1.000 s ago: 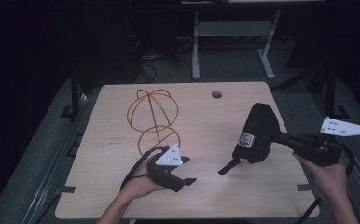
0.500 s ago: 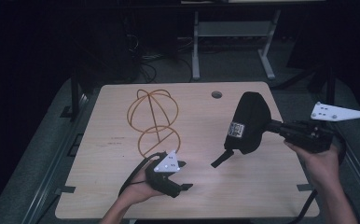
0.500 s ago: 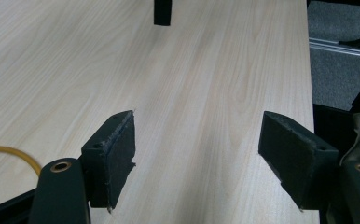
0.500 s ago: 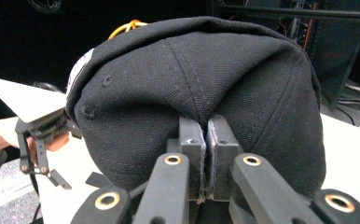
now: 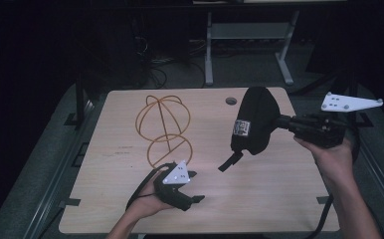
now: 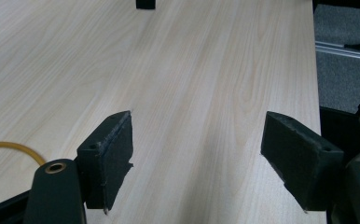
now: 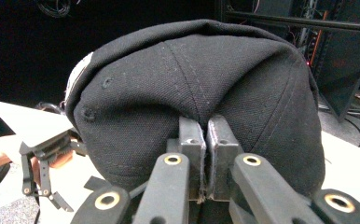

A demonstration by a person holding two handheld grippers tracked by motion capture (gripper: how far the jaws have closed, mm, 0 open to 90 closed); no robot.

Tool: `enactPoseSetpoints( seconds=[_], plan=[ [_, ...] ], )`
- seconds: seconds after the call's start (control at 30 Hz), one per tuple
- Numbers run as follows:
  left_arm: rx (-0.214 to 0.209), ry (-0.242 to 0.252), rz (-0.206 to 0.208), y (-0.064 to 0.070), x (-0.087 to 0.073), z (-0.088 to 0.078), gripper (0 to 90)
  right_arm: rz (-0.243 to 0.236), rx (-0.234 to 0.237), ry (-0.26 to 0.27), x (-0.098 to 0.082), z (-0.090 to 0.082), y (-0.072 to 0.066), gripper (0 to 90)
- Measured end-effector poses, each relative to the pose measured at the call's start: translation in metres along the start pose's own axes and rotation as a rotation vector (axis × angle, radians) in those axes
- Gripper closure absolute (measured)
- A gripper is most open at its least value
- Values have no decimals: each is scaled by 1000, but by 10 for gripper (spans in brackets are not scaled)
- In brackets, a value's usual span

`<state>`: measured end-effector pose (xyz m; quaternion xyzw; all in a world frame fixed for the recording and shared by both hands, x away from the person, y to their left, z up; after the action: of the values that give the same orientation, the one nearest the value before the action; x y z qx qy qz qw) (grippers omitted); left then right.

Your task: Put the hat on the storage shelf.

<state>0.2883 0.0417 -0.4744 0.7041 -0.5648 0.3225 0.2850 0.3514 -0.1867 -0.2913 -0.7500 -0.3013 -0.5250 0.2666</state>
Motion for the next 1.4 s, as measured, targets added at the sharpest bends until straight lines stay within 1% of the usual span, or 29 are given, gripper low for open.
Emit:
enactPoseSetpoints(
  seconds=[0.13, 0.23, 0.4, 0.6, 0.63, 0.67, 0.7, 0.8, 0.83, 0.93, 1.13, 1.3, 1.37, 1.4],
  plan=[
    [0, 6, 0, 0, 1, 0, 250, -16, 8, 2, 9, 4, -4, 868],
    [4, 2, 2, 0, 0, 0, 250, -27, 13, -6, 14, 8, -6, 867],
    [9, -1, 9, -1, -1, 1, 248, -38, 23, -9, 22, 15, -10, 867],
    [4, 2, 3, -2, -2, 2, 233, -48, 38, -9, 31, 24, -16, 867],
    [5, 3, 4, -3, -2, 1, 232, -57, 42, -12, 35, 29, -19, 867],
    [5, 3, 4, -3, -2, 1, 231, -57, 42, -12, 35, 29, -19, 867],
    [9, 9, 2, -3, -2, 0, 231, -69, 46, -15, 39, 33, -22, 867],
    [10, 11, -2, -4, -2, 0, 227, -78, 52, -15, 44, 37, -26, 867],
    [16, 9, 1, -5, -3, 0, 225, -85, 61, -16, 49, 42, -30, 867],
    [15, 3, 6, -5, -4, 0, 219, -94, 72, -25, 56, 51, -35, 867],
    [1, 0, 14, 0, -3, 2, 218, -117, 102, -22, 77, 71, -50, 867],
    [-10, -5, 19, 2, -3, 5, 217, -137, 132, -46, 94, 93, -63, 867],
    [-11, -4, 40, 0, -2, 5, 217, -144, 141, -54, 99, 101, -68, 867],
    [-11, -4, 40, 0, -2, 5, 217, -144, 141, -54, 99, 101, -68, 867]
  ],
)
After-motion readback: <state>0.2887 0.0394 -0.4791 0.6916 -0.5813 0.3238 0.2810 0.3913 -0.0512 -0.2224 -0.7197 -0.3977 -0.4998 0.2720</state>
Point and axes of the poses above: each handheld gripper's, and its own axes: z roughly forward along the jaws, x roughly out of its top, y roughly to its right, the point moved 10 cm from there along z, roughly forward along the jaws, and after that the axes turned 7 degrees about -x, right-handed, at the moved point
